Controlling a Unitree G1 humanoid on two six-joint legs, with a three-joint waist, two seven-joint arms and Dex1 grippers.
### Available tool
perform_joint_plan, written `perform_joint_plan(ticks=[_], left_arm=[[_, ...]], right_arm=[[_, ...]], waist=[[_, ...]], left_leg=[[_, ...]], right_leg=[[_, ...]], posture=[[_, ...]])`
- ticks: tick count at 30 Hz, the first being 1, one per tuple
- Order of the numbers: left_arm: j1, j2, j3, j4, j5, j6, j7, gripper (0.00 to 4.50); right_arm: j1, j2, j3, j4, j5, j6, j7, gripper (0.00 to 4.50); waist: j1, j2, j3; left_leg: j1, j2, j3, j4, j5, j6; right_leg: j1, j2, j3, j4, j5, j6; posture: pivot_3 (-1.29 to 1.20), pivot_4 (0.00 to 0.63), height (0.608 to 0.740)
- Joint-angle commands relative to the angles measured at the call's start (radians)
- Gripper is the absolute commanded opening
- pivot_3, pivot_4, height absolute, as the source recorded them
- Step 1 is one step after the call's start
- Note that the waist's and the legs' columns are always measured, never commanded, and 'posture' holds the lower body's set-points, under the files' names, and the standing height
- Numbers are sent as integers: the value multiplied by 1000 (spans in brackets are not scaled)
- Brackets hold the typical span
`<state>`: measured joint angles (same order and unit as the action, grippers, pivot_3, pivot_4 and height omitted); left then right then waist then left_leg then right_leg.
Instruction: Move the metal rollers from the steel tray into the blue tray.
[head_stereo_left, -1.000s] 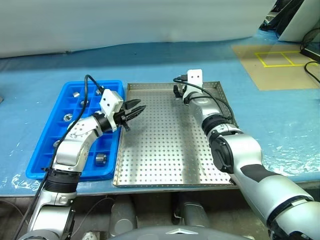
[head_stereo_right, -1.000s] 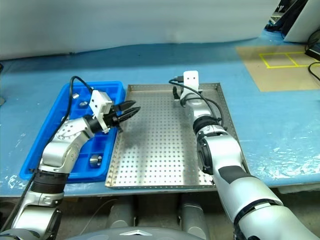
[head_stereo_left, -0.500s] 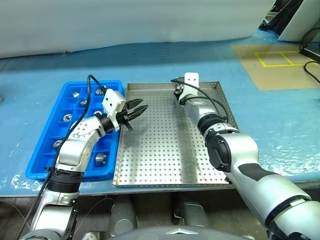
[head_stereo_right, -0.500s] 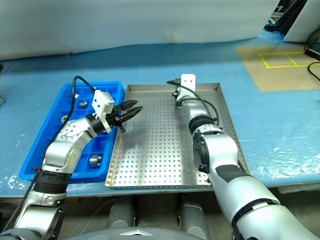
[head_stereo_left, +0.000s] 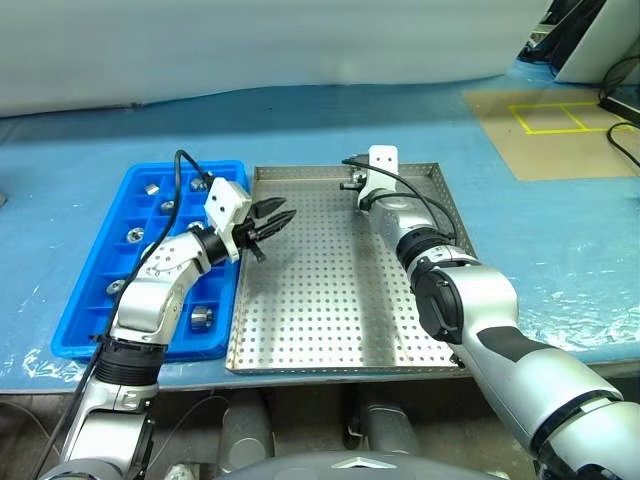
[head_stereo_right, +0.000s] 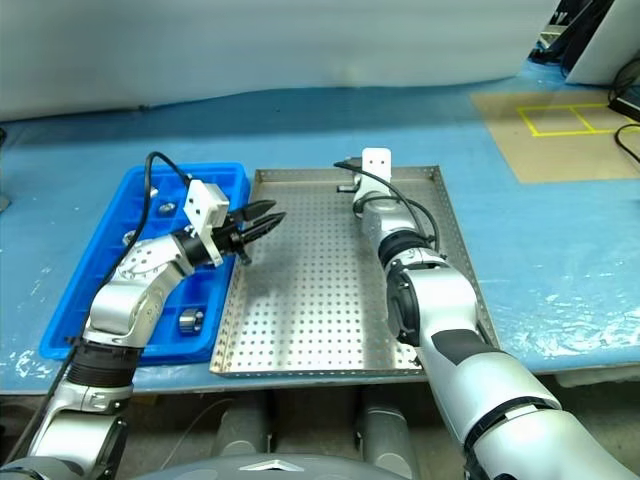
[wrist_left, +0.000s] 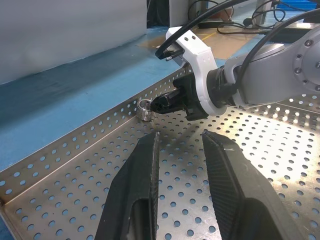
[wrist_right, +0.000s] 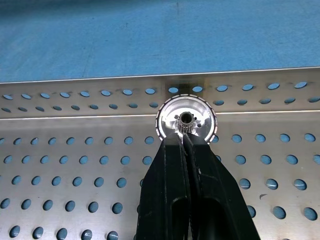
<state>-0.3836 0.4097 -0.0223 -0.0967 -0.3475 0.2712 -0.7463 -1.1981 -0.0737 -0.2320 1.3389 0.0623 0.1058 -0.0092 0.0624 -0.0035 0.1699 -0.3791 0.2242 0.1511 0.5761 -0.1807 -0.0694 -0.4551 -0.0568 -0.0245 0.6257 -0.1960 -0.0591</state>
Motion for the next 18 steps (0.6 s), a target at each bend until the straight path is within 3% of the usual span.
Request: perform_joint_plan(ticks=[1,8,18], left_arm=[[-21,0,6,-18,4,-17,4,1419],[-22,3,13,2,10,-33,0,1419],[-31,-6,12,28,19,-55,3,1419]], right_arm=[[-2,-9,-5,-27,7,8,28,33],[-25,-31,-32,-80,60,103,119,33],[-7,-74,16,-319,98,463,264,33]], waist=[[-1,0,0],[-6,0,0],[-9,1,0]], left_leg=[[0,0,0,0,0,0],[0,0,0,0,0,0],[-1,0,0,-1,0,0]], right_leg=[[0,0,0,0,0,0],[0,0,0,0,0,0],[-1,0,0,-1,0,0]], posture=[[-2,150,740],[-4,150,740],[-10,150,740]])
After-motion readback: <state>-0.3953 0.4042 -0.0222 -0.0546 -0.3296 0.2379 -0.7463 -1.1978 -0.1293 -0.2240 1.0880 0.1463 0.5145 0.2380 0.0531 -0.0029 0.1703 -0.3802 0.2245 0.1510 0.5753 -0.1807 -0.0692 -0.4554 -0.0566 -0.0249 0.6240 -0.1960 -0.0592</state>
